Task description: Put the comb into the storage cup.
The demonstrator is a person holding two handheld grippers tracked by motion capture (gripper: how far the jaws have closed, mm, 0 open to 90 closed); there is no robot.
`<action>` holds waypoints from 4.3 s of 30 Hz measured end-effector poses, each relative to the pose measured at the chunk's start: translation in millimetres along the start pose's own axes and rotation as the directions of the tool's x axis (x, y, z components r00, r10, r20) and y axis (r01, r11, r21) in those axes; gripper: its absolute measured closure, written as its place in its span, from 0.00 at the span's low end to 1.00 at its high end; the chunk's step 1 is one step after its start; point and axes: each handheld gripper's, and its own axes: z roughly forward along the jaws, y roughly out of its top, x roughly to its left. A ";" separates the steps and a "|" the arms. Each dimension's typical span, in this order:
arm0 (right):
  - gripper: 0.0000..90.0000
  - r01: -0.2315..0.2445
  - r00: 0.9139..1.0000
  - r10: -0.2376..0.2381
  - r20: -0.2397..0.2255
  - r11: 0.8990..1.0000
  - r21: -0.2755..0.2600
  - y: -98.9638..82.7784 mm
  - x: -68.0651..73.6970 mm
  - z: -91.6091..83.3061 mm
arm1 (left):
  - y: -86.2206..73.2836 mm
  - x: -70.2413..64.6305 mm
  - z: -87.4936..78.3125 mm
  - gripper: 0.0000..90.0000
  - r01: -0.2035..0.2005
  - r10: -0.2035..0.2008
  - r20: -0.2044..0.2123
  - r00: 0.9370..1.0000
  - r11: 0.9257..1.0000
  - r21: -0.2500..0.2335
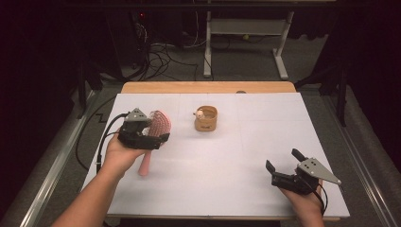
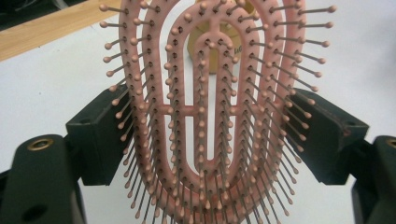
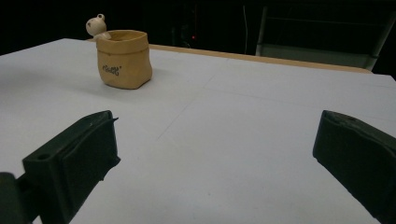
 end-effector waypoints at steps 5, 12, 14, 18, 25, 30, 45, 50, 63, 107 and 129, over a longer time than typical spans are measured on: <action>0.01 0.002 1.000 -0.002 0.000 1.000 0.001 -0.1 -0.1 0.2 | -1.5 -1.1 -3.8 0.22 0.003 -0.003 0.000 1.000 0.999 -0.051; 0.01 0.004 1.000 -0.004 -0.001 1.000 0.000 0.0 0.0 0.2 | -8.0 -2.7 -4.9 0.22 0.006 -0.007 -0.004 1.000 0.994 -0.109; 0.01 0.006 1.000 -0.006 0.000 1.000 0.001 0.0 -0.1 0.3 | -9.1 -2.3 -5.9 0.22 0.006 -0.006 -0.001 1.000 0.992 -0.122; 0.01 0.007 1.000 -0.007 0.001 1.000 0.000 -0.1 -0.2 0.6 | -10.7 -3.9 -8.5 0.22 0.002 -0.002 -0.004 1.000 0.989 -0.151; 0.01 0.011 1.000 -0.011 -0.002 1.000 0.003 -0.3 0.4 0.9 | -12.7 -7.5 -12.6 0.22 -0.005 0.002 -0.013 1.000 0.978 -0.209; 0.01 0.015 1.000 -0.015 -0.002 1.000 0.000 -0.3 1.4 1.2 | -11.8 -10.9 -14.7 0.22 -0.010 0.006 -0.015 1.000 0.966 -0.259; 0.01 0.019 1.000 -0.019 0.006 1.000 0.008 -1.3 2.5 2.8 | -9.2 -25.6 -9.3 0.22 -0.042 0.044 -0.001 0.999 0.949 -0.314; 0.00 0.020 1.000 -0.020 0.011 1.000 0.011 -1.7 3.6 4.1 | -6.2 -29.7 -8.0 0.22 -0.059 0.060 -0.007 0.998 0.946 -0.318; 0.00 0.025 1.000 -0.025 0.009 1.000 0.017 -3.0 4.3 6.0 | 4.1 -51.5 8.9 0.22 -0.098 0.110 0.016 0.994 0.935 -0.342; 0.00 0.037 0.990 -0.040 -0.133 0.999 -0.027 30.0 45.6 17.7 | 4.2 -99.8 20.4 0.22 -0.171 0.214 0.065 0.975 0.900 -0.401; 0.02 0.030 0.940 -0.079 -0.332 0.988 -0.152 100.6 109.6 27.8 | -1.7 -105.0 28.9 0.22 -0.184 0.221 0.049 0.974 0.900 -0.395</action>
